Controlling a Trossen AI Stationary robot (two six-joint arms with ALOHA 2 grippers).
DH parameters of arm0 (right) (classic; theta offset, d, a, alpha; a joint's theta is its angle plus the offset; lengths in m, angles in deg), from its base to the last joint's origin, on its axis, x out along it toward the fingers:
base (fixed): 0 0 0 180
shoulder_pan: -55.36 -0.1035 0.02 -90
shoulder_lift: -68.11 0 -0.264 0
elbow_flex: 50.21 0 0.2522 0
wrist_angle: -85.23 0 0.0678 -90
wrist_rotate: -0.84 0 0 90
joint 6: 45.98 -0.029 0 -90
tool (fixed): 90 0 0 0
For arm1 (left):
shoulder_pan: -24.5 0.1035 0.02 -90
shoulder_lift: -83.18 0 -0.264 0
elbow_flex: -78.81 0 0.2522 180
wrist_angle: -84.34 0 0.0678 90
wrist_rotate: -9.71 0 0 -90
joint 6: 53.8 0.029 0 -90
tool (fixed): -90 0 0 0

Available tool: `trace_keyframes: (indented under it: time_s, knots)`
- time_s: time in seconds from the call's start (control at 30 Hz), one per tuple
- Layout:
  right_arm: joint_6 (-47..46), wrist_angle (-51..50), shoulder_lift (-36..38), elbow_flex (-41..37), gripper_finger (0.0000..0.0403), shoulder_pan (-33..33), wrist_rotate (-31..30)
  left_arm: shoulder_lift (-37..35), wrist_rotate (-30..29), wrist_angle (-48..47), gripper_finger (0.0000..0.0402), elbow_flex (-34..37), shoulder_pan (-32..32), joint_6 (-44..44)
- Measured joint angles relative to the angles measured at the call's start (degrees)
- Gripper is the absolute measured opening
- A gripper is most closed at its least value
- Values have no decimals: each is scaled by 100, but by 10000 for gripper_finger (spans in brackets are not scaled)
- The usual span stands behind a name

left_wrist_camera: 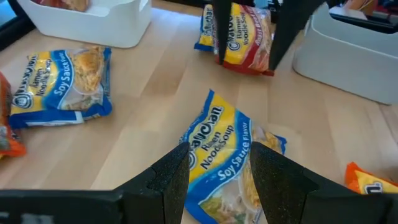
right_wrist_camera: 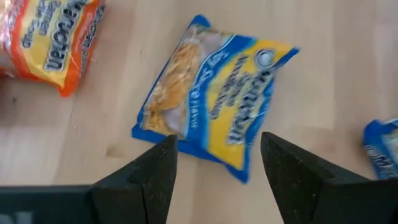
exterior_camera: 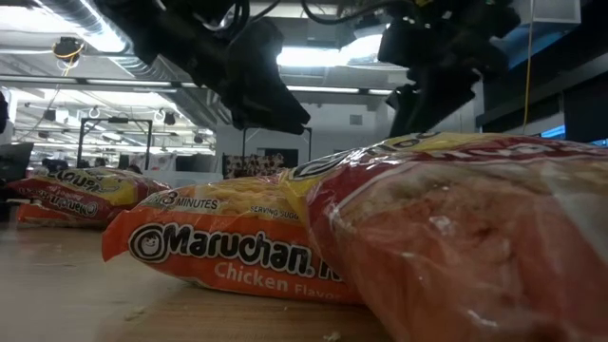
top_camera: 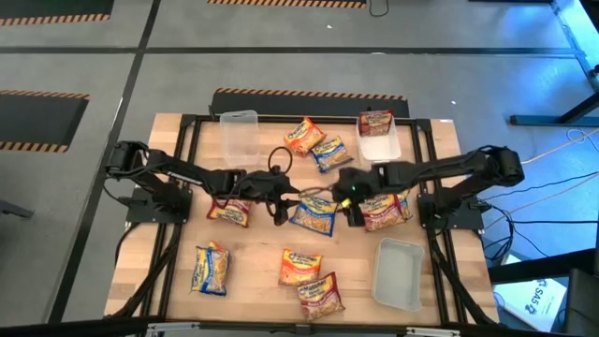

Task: Sort Maruchan noodles
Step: Put the top center red noodle pack into the white bin

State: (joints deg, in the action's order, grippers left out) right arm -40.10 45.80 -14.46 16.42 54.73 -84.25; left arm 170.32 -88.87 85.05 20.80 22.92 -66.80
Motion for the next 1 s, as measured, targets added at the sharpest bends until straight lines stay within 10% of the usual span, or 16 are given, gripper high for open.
trace_keyframes:
  time_s: [1.0]
  knots:
    - [-803, 1649, 2, -916, 218, -874, -1441, 697, 630, 403, 199, -109, 393, -729]
